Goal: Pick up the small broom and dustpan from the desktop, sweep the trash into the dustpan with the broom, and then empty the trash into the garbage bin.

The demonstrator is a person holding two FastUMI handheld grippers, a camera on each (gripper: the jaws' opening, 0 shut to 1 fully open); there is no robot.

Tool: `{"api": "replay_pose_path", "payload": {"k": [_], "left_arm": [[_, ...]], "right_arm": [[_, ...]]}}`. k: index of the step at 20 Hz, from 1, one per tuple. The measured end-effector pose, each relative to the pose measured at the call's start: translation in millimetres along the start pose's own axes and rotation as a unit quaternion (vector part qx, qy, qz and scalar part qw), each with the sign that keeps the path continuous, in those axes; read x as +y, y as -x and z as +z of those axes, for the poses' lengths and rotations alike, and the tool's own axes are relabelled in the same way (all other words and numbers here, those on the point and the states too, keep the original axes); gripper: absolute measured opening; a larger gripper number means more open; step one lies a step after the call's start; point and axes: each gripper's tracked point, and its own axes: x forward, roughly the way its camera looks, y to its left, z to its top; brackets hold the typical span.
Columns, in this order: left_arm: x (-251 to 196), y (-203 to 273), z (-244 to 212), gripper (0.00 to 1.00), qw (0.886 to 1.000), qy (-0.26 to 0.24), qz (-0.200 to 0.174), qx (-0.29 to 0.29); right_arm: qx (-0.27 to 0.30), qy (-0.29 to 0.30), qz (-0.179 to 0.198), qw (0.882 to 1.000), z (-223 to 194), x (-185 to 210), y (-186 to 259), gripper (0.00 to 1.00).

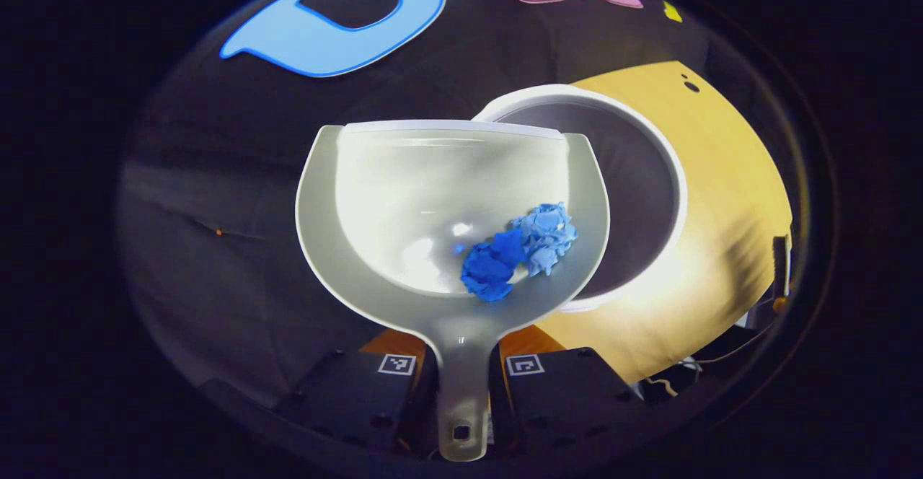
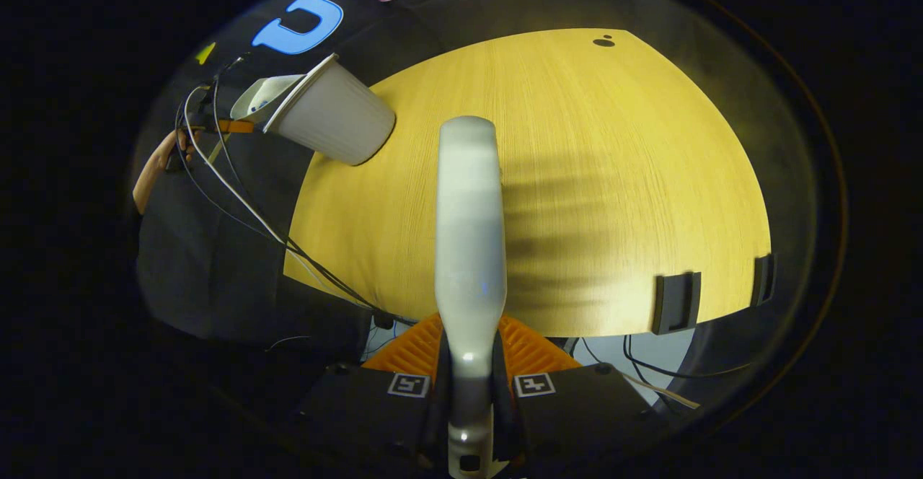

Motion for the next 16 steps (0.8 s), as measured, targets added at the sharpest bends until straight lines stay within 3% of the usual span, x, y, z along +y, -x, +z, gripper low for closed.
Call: {"api": "replay_pose_path", "payload": {"k": [4, 8, 16], "left_arm": [[-4, 5, 1, 0.29, 0.994, -0.099, 0.037, 0.022], [13, -4, -10, 0.29, 0.973, -0.197, 0.111, 0.031], [25, -7, -14, 0.30, 0.964, -0.208, 0.165, 0.008]], "right_arm": [[-0.010, -0.017, 0.007, 1.000, 1, -1, 0, 0.28], [-0.014, -0.028, 0.011, 0.999, -3, -3, -2, 0.28], [-0.012, -0.025, 0.012, 1.000, 3, -4, 0, 0.28]]}}
